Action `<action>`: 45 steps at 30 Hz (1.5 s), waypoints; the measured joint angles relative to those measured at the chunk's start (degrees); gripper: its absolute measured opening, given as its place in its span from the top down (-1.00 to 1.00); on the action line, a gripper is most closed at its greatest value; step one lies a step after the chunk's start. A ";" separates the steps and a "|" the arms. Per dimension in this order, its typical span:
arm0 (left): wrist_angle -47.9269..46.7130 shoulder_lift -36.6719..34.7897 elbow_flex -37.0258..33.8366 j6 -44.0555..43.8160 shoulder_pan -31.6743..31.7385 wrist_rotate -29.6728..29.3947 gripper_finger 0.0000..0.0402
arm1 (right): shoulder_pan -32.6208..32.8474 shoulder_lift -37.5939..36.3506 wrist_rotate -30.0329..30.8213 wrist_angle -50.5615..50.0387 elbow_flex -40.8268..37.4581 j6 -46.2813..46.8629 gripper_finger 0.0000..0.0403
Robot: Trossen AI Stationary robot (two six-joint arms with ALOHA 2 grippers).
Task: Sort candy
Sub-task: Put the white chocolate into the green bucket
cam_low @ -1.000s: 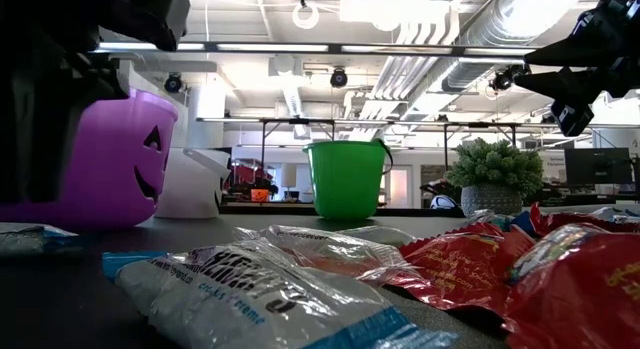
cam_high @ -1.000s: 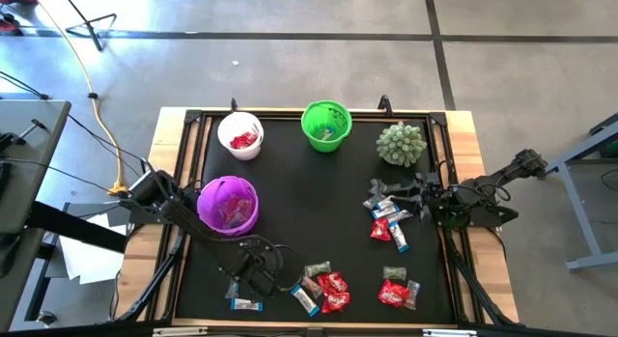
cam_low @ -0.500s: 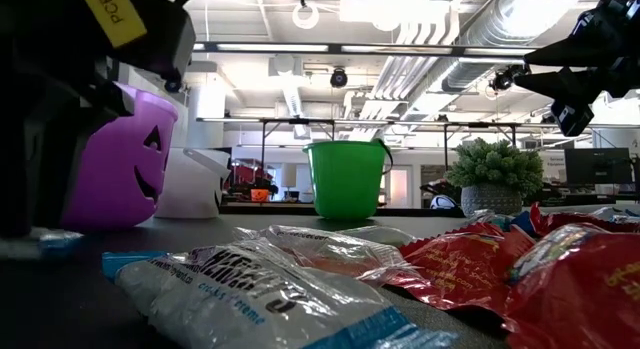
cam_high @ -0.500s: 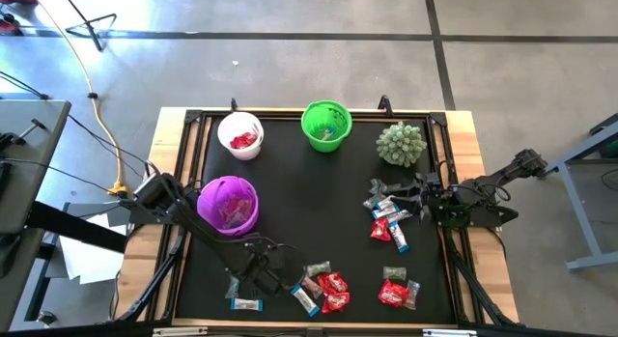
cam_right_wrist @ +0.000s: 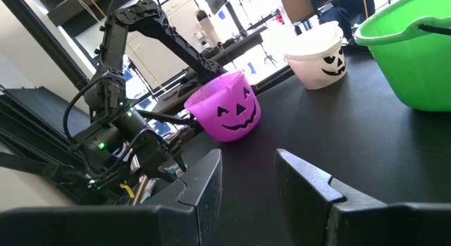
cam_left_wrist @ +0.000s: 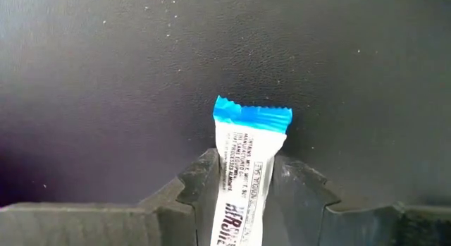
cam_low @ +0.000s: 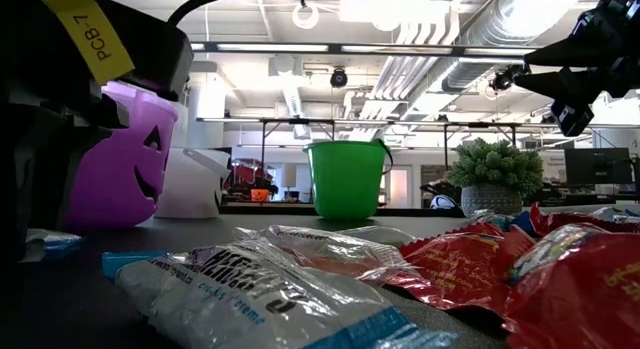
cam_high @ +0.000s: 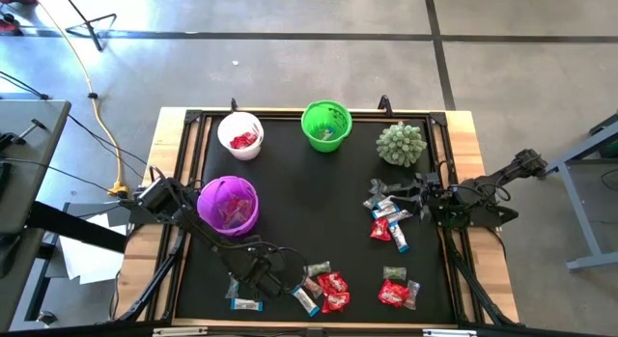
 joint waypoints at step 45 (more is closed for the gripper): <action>-40.36 -8.80 37.18 -11.48 1.47 -18.39 0.84 | -0.02 1.11 0.10 0.00 -0.02 -0.01 0.37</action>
